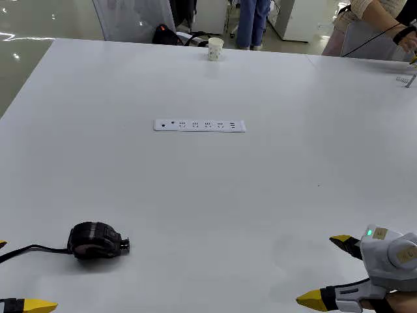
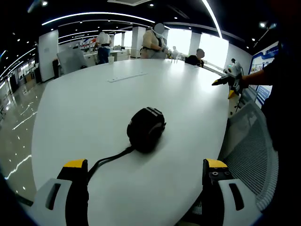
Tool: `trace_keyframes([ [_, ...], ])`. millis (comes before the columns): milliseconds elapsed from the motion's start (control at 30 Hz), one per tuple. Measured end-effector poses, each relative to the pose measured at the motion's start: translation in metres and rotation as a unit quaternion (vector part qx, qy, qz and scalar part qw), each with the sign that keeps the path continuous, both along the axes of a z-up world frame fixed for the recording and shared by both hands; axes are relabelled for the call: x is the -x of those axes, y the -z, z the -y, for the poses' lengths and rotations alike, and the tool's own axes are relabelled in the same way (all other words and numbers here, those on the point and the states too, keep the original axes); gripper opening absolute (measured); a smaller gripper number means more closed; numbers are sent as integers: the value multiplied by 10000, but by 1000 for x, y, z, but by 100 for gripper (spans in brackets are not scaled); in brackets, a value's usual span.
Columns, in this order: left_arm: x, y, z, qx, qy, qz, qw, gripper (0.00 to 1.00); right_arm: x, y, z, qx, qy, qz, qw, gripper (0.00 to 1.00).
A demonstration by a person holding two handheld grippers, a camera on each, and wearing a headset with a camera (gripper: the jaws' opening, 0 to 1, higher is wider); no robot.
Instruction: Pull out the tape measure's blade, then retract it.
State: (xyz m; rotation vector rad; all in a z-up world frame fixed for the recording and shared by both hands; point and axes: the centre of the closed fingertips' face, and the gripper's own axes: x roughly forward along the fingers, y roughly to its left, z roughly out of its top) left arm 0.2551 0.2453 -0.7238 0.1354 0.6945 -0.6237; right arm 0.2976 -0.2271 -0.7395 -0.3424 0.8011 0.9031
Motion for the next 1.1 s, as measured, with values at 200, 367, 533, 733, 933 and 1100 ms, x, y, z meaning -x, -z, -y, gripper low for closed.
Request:
trace_keyframes([
  [200,-1,1,1,-10,44,-33,10000,99,1,2,-1,-14,-8,-28,10000,99],
  [367,0,2,4,1,59,-46,10000,99,1,1,1,-4,-22,-32,10000,99],
  [533,3,5,4,13,46,-120,9999,99,0,1,2,-25,17,-6,10000,99],
  [733,4,7,10,-34,249,-93,9996,99,-1,5,-5,-36,-75,55,10000,99],
  [933,4,12,9,-257,403,-233,9986,99,-8,11,-10,60,-169,14,9998,99],
  [1100,-2,14,10,-392,543,-352,9971,99,-10,11,-25,14,-484,14,9988,99],
])
